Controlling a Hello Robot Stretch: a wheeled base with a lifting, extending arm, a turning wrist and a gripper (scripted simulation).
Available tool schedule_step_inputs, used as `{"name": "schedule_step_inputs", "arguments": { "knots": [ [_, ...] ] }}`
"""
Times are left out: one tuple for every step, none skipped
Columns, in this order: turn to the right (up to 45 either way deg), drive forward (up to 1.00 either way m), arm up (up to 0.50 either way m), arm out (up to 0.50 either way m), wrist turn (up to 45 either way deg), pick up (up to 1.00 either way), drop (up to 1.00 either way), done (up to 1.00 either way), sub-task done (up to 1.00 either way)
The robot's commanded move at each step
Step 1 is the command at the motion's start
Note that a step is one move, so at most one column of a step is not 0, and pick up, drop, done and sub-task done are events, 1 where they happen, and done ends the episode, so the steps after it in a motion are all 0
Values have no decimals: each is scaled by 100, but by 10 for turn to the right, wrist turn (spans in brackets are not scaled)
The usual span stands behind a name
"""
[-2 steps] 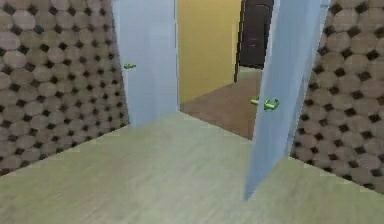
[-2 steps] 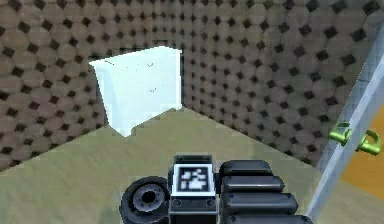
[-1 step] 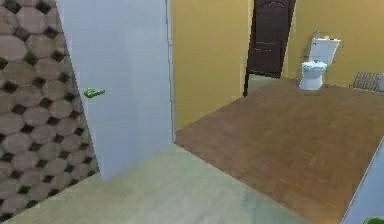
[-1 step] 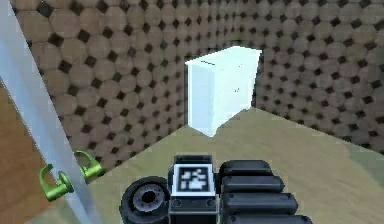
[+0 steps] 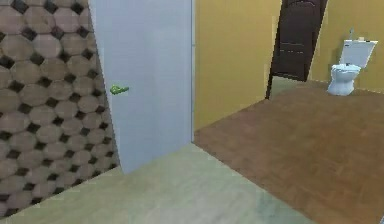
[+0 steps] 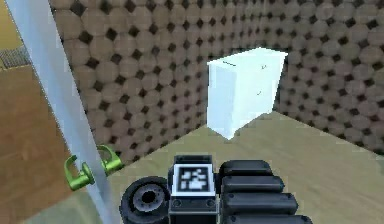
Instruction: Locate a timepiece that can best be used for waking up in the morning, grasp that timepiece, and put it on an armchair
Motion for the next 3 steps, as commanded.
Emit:
{"name": "schedule_step_inputs", "arguments": {
  "knots": [
    [0, 50, 0, 0, 0, 0, 0, 0, 0],
    [330, 0, 0, 0, 0, 0, 0, 0, 0],
    [0, 100, 0, 0, 0, 0, 0, 0, 0]
  ]
}}
